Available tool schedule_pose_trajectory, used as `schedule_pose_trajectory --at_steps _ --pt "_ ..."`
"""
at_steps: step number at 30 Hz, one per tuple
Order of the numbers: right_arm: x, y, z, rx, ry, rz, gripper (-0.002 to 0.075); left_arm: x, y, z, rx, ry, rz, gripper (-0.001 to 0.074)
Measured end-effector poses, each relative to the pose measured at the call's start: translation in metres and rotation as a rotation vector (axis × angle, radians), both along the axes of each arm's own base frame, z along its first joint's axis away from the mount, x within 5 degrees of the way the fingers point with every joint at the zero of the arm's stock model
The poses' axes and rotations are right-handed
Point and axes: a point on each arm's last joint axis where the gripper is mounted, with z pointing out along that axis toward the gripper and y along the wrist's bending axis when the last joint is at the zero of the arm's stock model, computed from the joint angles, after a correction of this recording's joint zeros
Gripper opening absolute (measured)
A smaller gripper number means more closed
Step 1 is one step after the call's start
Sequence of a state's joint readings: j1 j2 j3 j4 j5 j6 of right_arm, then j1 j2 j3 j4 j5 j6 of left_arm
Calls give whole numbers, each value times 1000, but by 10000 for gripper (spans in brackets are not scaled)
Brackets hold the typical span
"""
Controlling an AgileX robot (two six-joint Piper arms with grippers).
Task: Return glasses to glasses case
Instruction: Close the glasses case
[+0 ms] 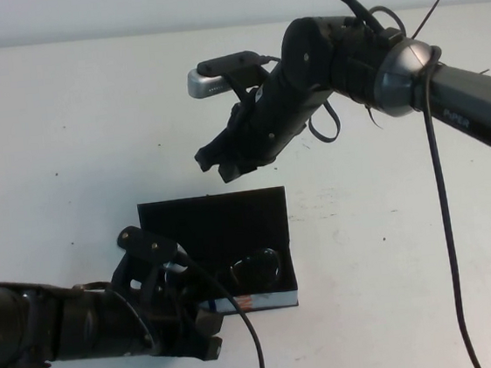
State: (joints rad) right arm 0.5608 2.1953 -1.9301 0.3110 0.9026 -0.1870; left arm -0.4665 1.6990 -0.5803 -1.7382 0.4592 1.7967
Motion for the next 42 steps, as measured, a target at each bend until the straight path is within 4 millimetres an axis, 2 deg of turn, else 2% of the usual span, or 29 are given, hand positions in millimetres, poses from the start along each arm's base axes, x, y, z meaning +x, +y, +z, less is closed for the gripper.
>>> schedule_pose_trajectory --at_steps 35,42 --pt "-30 0 -2 -24 272 189 -11 0 0 0 3 -1 1 -5" --pt "-43 15 -1 -33 267 235 -12 0 0 0 6 -2 3 -3"
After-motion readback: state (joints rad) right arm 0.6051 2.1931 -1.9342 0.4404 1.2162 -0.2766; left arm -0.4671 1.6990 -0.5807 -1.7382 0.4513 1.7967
